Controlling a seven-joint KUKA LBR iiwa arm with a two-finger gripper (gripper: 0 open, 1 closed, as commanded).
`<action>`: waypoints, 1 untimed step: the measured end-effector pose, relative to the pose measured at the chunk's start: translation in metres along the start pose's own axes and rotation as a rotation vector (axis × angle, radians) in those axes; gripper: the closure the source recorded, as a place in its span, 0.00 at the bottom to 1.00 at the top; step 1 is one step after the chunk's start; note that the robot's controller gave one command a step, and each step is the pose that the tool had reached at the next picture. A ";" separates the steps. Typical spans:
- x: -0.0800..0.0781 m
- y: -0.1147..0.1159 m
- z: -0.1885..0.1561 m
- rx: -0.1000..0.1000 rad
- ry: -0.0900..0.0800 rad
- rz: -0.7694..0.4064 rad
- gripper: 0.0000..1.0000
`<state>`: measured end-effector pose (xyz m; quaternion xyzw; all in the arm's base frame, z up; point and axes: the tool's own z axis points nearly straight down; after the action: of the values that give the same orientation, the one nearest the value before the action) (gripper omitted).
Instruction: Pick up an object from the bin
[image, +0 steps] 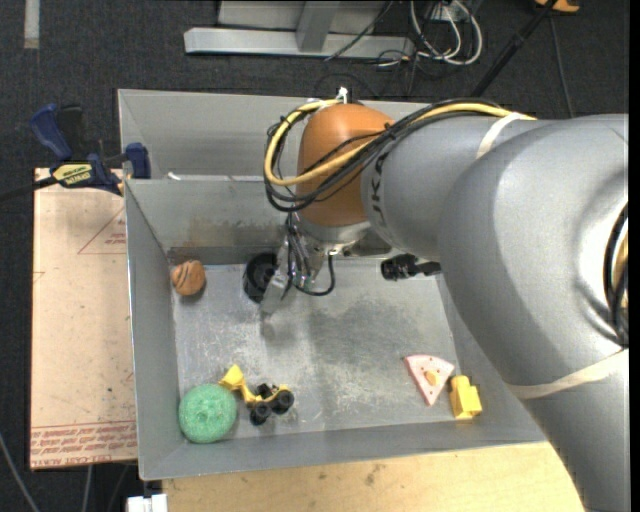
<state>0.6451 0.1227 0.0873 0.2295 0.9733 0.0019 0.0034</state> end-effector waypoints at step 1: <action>0.000 0.009 0.008 -0.007 -0.012 -0.145 1.00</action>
Offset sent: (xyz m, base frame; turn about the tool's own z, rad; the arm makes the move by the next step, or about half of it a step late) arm 0.0000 0.0000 0.0000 0.0000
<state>0.6490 0.1309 0.0790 0.1582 0.9873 0.0035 0.0101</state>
